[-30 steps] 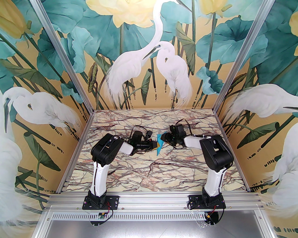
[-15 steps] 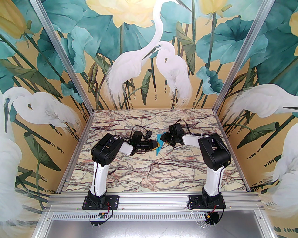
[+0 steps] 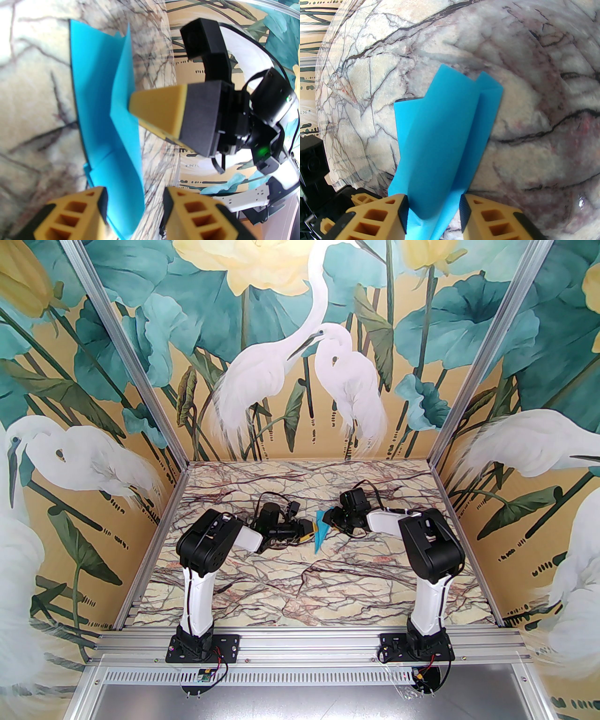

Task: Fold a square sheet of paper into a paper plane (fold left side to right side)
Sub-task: Fold the wing for the fifth time at the center of the table.

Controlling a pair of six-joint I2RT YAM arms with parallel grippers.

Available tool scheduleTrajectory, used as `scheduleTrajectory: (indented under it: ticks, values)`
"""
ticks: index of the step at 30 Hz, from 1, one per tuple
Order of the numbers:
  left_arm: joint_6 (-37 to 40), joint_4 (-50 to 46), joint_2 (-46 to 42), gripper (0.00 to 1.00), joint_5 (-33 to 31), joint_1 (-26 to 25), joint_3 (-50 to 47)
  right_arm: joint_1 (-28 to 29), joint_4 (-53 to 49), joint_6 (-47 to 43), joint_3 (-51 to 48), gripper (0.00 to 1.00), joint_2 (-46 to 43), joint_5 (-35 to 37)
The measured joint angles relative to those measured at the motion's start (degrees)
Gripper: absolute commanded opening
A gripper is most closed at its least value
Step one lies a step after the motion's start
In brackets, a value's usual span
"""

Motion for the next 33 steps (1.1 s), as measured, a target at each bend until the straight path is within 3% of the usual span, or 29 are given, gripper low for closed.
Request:
scheduleTrajectory:
  ticks: [12,24,33]
  values:
    - [0.44,-3.96,3.39,0.43,-0.46,0.2,7.15,0.0,-1.66,-0.04,1.2,0.44,0.5,-0.02]
    - [2.8,-8.24,5.99,0.29,-0.42,0.22,11.5,0.0,-3.5,-0.22,2.49,0.44,1.05,-0.07]
    - [3.87,-10.16,6.51,0.02,-0.44,0.31,11.91,-0.04,-4.85,-0.68,3.45,0.45,1.44,-0.24]
